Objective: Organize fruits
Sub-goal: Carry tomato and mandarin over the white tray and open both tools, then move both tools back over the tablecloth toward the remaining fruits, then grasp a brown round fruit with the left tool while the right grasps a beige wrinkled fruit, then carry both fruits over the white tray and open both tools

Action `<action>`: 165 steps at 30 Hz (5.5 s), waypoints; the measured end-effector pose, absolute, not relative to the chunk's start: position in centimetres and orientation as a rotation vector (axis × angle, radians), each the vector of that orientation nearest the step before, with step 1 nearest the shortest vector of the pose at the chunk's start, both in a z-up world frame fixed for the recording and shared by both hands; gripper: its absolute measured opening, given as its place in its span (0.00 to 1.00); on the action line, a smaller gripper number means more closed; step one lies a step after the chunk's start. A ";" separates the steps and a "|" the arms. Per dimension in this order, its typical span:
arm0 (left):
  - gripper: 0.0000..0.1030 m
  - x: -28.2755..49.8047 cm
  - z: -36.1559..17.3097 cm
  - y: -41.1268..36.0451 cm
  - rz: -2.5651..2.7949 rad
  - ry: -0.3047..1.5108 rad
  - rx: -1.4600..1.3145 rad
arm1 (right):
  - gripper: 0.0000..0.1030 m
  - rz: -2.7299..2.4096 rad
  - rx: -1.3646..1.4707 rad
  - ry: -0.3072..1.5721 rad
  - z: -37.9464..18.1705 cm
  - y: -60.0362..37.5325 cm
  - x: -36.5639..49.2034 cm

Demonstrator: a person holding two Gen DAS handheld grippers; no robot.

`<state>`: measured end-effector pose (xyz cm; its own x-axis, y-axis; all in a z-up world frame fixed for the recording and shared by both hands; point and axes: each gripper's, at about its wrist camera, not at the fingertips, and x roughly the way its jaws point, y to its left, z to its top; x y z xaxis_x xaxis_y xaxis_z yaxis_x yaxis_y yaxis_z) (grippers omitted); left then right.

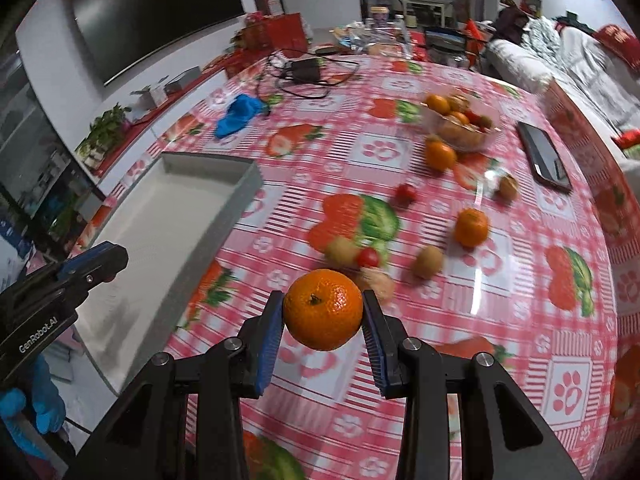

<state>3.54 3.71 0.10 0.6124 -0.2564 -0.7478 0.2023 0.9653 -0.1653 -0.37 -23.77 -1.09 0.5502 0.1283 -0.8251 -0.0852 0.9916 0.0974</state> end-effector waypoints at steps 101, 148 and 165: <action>0.79 9.9 -7.3 -15.1 -0.336 1.000 0.335 | 1.00 -0.132 0.163 1.087 -7.4 -36.9 0.0; 0.27 4.3 -6.1 -8.1 -0.389 1.018 0.131 | 0.29 0.098 0.103 1.016 -5.4 -29.2 2.1; 0.27 0.6 -1.6 -5.0 -0.403 0.929 0.094 | 0.29 0.076 0.111 1.026 -4.2 -29.0 0.1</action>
